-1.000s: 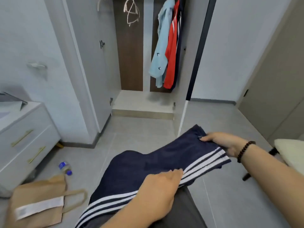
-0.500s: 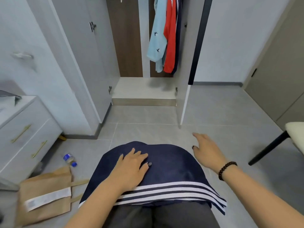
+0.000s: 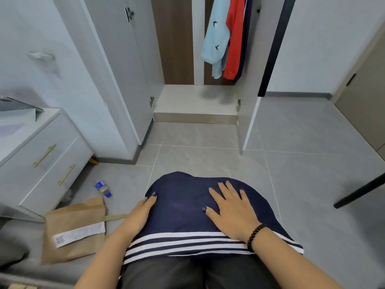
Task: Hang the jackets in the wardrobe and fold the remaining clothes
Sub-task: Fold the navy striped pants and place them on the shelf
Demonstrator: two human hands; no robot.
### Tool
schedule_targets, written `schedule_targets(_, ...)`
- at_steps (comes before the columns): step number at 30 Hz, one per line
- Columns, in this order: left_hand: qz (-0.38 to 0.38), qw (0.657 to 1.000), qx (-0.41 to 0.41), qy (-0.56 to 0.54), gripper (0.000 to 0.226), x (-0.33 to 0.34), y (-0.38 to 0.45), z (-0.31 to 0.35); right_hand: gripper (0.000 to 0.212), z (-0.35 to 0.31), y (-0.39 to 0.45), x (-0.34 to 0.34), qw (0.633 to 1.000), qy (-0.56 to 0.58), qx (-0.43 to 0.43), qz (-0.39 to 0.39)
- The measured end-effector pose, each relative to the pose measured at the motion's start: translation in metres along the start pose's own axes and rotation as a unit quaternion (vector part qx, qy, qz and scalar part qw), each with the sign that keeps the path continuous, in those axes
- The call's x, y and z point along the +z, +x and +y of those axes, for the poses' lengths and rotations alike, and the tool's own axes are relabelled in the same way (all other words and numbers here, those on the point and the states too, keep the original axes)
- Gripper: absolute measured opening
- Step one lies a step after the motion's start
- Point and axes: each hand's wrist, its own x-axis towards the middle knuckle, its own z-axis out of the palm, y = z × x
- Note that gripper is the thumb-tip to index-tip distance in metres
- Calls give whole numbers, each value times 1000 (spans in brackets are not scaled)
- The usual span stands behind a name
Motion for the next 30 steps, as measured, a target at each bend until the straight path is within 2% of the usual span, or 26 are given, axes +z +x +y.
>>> schedule_targets(2,-20,995,-63,-80,38,-12,2,-14,69,3,0,-2,1000,14,13,2)
schedule_targets(6,-50,975,-157,-150,39,-30,-8,-42,69,5,-4,-6,999,23,20,15)
schedule_targets(9,-79,956,-187,-210,46,-39,-14,-54,69,4,-8,-9,999,21,23,17)
schedule_targets(12,-101,945,-170,-262,42,-47,-17,-64,70,-3,-9,-10,999,-3,19,27)
schedule_targets(14,-87,947,-166,-261,43,-48,-19,-63,70,-13,-9,-9,999,-25,-6,33)
schedule_targets(15,-73,951,-147,-261,40,-49,-19,-61,71,-20,-9,-8,999,-33,-23,32)
schedule_targets(18,3,966,-18,-259,29,-64,-16,-48,72,-40,-4,-4,998,-34,-54,16)
schedule_targets(20,13,966,43,-255,29,-82,-22,-36,73,-51,0,-2,998,-19,-54,-3)
schedule_targets(25,89,964,96,-230,24,-143,-36,-9,74,-78,10,-3,998,16,-53,-38)
schedule_targets(27,122,963,76,-230,35,-170,-40,11,75,-88,11,-3,997,18,-55,-41)
schedule_targets(30,149,958,118,-217,83,-205,-35,27,76,-96,8,-4,998,17,-55,-38)
